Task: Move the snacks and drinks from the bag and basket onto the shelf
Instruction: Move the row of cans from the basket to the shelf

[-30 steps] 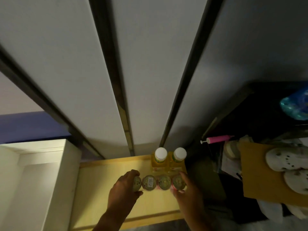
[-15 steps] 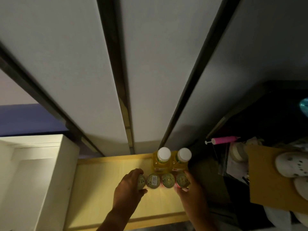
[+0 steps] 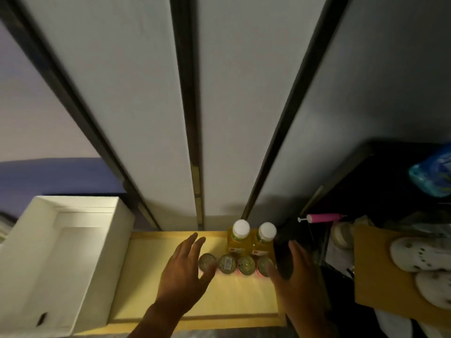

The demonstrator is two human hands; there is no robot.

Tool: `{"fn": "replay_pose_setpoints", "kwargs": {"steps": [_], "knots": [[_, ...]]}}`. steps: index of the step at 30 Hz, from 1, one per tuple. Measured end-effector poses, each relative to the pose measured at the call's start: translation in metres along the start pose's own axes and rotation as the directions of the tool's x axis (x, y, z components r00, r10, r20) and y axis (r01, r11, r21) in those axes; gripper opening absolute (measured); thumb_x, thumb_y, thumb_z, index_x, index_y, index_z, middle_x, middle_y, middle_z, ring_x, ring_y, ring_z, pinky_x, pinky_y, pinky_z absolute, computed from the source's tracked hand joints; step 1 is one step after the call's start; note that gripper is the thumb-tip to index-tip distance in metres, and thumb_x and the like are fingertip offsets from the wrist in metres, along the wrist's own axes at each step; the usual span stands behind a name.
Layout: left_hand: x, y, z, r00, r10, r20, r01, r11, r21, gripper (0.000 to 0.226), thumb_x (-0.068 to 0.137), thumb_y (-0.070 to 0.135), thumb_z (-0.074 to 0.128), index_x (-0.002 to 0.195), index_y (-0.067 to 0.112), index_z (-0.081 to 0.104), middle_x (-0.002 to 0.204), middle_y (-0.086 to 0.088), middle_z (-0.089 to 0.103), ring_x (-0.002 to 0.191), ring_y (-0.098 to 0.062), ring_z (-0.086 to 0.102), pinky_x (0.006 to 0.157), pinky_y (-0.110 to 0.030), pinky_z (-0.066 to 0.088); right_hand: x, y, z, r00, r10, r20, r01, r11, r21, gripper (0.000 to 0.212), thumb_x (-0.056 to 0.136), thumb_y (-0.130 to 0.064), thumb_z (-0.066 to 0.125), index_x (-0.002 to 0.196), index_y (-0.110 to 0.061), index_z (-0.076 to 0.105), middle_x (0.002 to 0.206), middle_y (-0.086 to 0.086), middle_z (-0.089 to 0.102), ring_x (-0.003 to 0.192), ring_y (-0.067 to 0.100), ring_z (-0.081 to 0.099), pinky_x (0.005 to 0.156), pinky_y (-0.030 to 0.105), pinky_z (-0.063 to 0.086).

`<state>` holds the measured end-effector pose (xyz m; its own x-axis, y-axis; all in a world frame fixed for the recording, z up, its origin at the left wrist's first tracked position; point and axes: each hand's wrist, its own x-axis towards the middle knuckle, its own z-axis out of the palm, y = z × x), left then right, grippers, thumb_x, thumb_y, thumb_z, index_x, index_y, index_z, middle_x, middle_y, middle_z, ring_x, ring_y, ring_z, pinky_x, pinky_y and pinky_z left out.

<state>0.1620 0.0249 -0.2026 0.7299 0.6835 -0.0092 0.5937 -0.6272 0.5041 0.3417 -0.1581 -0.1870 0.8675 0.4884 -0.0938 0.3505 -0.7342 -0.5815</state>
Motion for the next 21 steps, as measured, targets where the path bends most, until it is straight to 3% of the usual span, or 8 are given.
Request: {"fn": "replay_pose_setpoints", "kwargs": {"steps": [5, 8, 11, 16, 21], "knots": [[-0.013, 0.027, -0.095, 0.98, -0.052, -0.191, 0.058, 0.998, 0.027, 0.077, 0.09, 0.074, 0.015, 0.154, 0.031, 0.022, 0.162, 0.009, 0.019, 0.146, -0.007, 0.012, 0.117, -0.028, 0.012, 0.006, -0.082, -0.076, 0.919, -0.355, -0.172, 0.348, 0.935, -0.073, 0.072, 0.087, -0.056, 0.058, 0.148, -0.02, 0.039, 0.155, 0.002, 0.037, 0.142, 0.022, 0.033, 0.109, 0.048, 0.041], [-0.034, 0.026, -0.153, 0.954, -0.1, -0.284, 0.121, 0.991, 0.055, 0.074, 0.092, 0.074, 0.013, 0.155, 0.036, 0.011, 0.163, 0.014, 0.007, 0.147, -0.004, 0.001, 0.119, -0.029, 0.008, -0.004, -0.144, -0.091, 0.844, -0.521, -0.128, 0.51, 0.853, -0.109, 0.071, 0.09, -0.063, 0.049, 0.147, -0.022, 0.04, 0.156, 0.001, 0.037, 0.143, 0.025, 0.032, 0.11, 0.051, 0.039], [-0.073, 0.013, -0.205, 0.92, -0.137, -0.368, 0.199, 0.971, 0.135, 0.076, 0.091, 0.075, 0.009, 0.156, 0.036, 0.008, 0.162, 0.015, 0.001, 0.15, -0.009, 0.003, 0.119, -0.029, 0.004, -0.032, -0.197, -0.078, 0.768, -0.64, -0.033, 0.633, 0.766, -0.114, 0.076, 0.086, -0.071, 0.035, 0.145, -0.025, 0.044, 0.155, 0.0, 0.039, 0.143, 0.024, 0.033, 0.113, 0.048, 0.036], [-0.189, -0.037, -0.289, 0.82, -0.258, -0.51, 0.406, 0.891, 0.202, 0.076, 0.093, 0.072, 0.012, 0.156, 0.03, 0.017, 0.163, 0.008, 0.013, 0.15, -0.014, 0.013, 0.12, -0.031, 0.007, -0.119, -0.284, -0.042, 0.582, -0.813, 0.029, 0.813, 0.582, 0.006, 0.072, 0.085, -0.067, 0.042, 0.137, -0.02, 0.056, 0.146, 0.003, 0.051, 0.132, 0.027, 0.048, 0.105, 0.046, 0.045], [-0.35, -0.1, -0.349, 0.679, -0.439, -0.588, 0.619, 0.773, 0.137, 0.082, 0.088, 0.075, 0.01, 0.154, 0.028, 0.027, 0.161, 0.005, 0.025, 0.147, -0.016, 0.026, 0.119, -0.036, 0.022, -0.246, -0.355, 0.0, 0.415, -0.901, 0.129, 0.903, 0.425, 0.061, 0.08, 0.084, -0.08, 0.03, 0.146, -0.031, 0.043, 0.155, -0.007, 0.04, 0.138, 0.02, 0.041, 0.105, 0.042, 0.047]]}}
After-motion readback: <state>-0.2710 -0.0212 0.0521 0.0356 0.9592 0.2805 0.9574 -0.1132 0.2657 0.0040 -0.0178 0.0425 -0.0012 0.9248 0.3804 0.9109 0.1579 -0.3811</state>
